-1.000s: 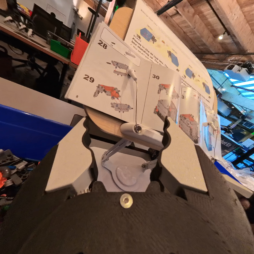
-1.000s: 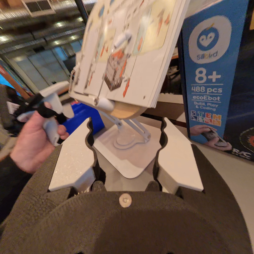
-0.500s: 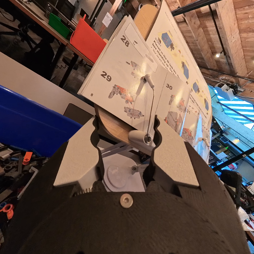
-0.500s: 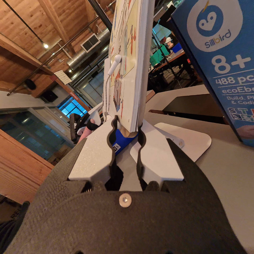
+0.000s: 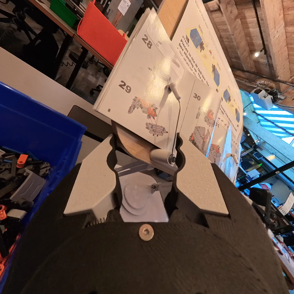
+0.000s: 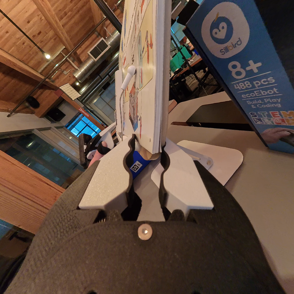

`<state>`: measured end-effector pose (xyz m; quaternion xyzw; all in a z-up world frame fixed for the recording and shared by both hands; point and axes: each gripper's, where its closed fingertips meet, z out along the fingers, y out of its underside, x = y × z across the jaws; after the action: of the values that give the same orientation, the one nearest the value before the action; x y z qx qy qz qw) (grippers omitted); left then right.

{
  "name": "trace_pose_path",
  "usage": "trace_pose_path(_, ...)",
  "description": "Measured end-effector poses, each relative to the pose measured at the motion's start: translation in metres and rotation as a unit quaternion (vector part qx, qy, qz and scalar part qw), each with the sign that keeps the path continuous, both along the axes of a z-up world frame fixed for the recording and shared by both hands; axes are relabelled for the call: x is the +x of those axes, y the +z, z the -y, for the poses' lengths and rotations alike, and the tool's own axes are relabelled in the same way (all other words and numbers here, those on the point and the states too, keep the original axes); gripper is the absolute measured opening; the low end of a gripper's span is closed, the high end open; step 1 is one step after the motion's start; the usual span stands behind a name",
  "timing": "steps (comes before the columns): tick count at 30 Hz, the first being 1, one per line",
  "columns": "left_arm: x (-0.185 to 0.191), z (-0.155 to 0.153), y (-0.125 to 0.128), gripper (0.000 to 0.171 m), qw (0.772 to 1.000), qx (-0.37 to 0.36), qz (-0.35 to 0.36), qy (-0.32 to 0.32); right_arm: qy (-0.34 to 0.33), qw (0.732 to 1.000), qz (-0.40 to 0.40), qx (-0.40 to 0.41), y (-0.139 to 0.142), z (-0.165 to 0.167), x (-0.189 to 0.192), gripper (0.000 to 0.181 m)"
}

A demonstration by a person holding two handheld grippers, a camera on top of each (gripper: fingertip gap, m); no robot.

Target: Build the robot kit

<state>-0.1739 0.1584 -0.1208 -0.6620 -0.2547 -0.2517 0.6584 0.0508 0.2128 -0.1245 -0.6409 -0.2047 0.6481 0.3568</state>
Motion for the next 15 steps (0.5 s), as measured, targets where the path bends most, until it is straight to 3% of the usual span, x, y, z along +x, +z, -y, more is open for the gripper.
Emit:
trace_pose_path(9, 0.027, 0.013, -0.003, 0.071, 1.000, -0.002, -0.017, -0.017, -0.021, 1.000, 0.011, -0.010, 0.000, -0.006, 0.020, 0.035)
trace_pose_path(15, 0.033, 0.020, -0.002, 0.079, 0.999, -0.011, -0.050, -0.004, -0.068, 0.992, 0.105, 0.001, -0.008, -0.003, 0.036, 0.067)
